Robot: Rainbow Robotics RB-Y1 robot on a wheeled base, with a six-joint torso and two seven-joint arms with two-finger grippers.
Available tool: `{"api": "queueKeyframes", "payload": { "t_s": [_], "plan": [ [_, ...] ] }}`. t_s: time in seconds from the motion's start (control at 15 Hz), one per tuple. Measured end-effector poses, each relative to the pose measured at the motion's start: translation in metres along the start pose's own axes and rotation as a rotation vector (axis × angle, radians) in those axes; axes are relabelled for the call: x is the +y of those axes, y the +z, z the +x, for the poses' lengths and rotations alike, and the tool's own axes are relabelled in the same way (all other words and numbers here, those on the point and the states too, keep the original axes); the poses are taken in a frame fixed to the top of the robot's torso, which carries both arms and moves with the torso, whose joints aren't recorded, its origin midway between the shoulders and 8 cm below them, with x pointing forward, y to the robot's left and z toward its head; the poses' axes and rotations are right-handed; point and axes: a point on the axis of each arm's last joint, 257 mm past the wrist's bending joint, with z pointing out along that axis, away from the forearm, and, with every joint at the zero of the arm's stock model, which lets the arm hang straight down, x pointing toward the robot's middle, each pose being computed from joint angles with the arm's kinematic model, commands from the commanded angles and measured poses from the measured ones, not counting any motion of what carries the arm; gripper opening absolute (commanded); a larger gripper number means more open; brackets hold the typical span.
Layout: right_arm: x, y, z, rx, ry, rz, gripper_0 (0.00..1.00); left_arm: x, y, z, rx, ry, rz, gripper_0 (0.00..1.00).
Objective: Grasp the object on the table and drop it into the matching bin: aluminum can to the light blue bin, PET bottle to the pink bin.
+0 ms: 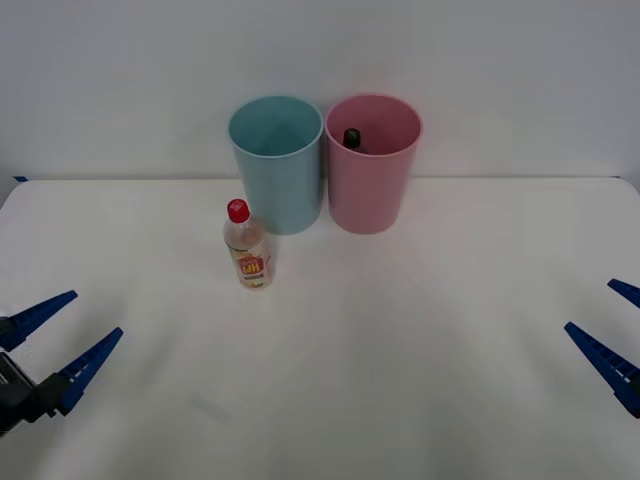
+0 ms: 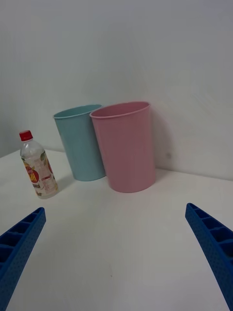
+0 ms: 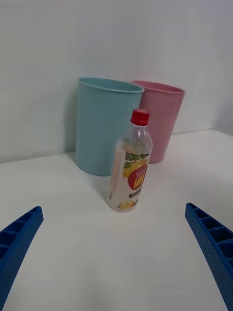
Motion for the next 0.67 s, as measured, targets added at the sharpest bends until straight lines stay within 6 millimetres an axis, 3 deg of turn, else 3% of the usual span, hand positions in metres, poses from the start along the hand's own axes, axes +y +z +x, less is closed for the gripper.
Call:
{"api": "queueKeyframes", "payload": {
  "t_s": [0.47, 0.67],
  "plan": [
    [0.000, 0.000, 0.000, 0.000, 0.000, 0.000, 1.00, -0.014, 0.043, 0.031, 0.055, 0.000, 0.020, 1.00],
    [0.000, 0.000, 0.000, 0.000, 0.000, 0.000, 1.00, -0.009, 0.066, 0.041, 0.052, -0.027, 0.038, 1.00]
  ]
}}
